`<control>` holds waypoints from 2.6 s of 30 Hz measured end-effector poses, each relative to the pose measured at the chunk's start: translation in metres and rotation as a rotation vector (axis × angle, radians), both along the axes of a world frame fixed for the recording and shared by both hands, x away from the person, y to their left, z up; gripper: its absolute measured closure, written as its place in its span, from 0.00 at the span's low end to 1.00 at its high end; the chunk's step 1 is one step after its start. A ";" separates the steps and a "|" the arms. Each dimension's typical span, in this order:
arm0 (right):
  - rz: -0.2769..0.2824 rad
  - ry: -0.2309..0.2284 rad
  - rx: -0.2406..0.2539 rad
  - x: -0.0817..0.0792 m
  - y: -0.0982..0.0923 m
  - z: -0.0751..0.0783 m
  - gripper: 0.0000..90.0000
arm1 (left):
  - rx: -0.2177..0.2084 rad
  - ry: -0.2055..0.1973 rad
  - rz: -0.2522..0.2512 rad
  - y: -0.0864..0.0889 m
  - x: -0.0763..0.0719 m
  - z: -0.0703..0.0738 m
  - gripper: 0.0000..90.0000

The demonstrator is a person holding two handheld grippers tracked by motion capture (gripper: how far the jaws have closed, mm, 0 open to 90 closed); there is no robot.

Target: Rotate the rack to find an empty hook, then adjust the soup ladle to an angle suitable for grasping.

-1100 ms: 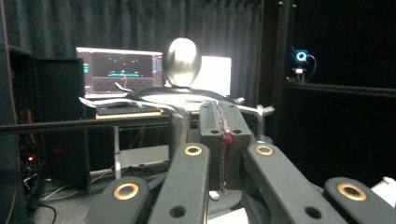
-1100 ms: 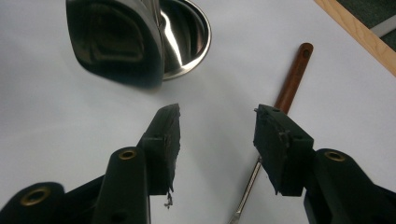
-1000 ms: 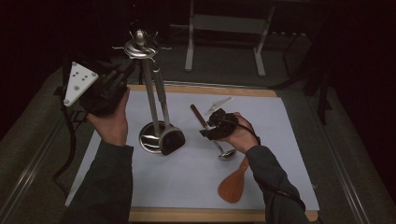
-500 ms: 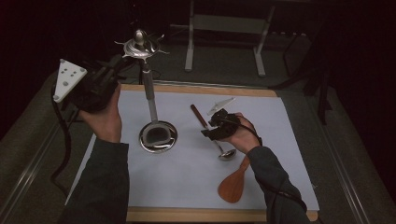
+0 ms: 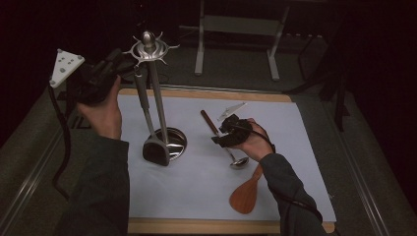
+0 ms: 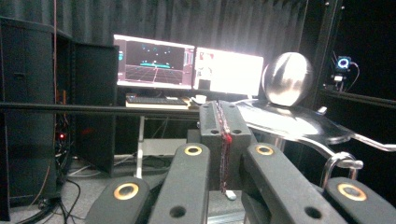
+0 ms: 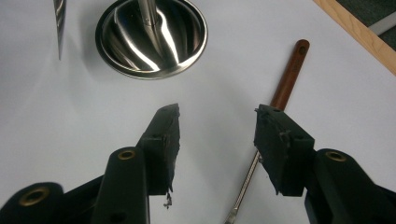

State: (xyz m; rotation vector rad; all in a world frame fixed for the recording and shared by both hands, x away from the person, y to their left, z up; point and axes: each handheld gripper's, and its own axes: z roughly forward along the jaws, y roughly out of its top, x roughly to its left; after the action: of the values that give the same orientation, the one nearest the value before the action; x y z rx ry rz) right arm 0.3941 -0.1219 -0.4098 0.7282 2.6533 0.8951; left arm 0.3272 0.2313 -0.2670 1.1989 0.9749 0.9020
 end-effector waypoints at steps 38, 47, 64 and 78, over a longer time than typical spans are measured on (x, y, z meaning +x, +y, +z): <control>-0.049 -0.001 -0.019 0.005 -0.017 -0.006 0.55 | 0.252 0.321 -0.163 0.015 -0.033 -0.128 0.86; -0.070 0.016 -0.014 0.008 -0.019 -0.014 0.55 | 0.271 0.466 -0.164 0.012 -0.038 -0.196 0.83; -0.142 0.090 -0.067 0.031 -0.015 -0.034 0.57 | 0.284 0.607 -0.081 0.022 -0.027 -0.269 0.77; -0.202 0.156 -0.121 0.048 -0.007 -0.067 0.59 | 0.275 0.628 -0.075 0.023 -0.024 -0.272 0.74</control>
State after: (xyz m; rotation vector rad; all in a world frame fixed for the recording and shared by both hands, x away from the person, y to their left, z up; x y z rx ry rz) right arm 0.4424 -0.1293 -0.4773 1.0514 2.6760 0.6426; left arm 0.3030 0.2542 -0.5390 1.8019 1.3156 0.6155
